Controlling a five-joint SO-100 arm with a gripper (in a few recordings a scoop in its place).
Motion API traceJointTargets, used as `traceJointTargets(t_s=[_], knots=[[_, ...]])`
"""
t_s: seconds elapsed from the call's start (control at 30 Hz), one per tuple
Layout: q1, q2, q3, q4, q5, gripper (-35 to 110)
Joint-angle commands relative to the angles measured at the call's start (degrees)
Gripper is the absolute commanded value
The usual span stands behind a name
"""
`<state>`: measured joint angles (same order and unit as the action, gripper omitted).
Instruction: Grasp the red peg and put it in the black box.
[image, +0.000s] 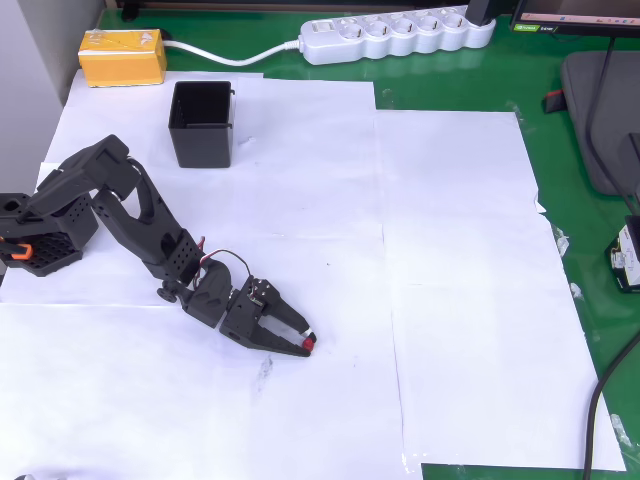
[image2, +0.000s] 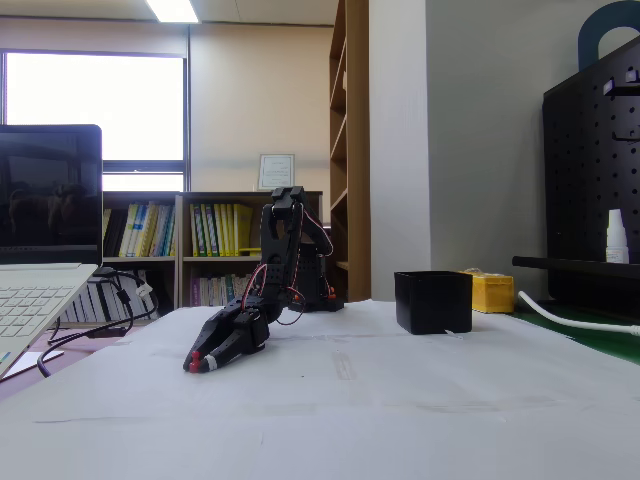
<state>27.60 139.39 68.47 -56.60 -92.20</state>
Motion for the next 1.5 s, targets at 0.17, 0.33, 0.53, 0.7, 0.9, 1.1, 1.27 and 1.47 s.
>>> traceJointTargets(t_s=[0.17, 0.33, 0.53, 0.7, 0.9, 1.1, 1.27, 1.47], knots=[[-0.8, -2.2, 0.6, -0.1, 0.4, 0], [-1.5, -6.2, -2.7, 0.7, 0.9, 0], [-1.9, -10.4, -2.2, 4.0, 2.1, 0], [-2.0, -13.4, 0.1, 7.3, 2.1, 0], [-2.7, -18.8, 3.3, 12.5, 1.7, 0], [-3.8, -21.6, 11.8, 19.7, 1.1, 0], [-5.4, -25.6, 17.3, 26.9, 1.3, 0], [-8.4, -32.4, 22.5, 36.9, 1.8, 0]])
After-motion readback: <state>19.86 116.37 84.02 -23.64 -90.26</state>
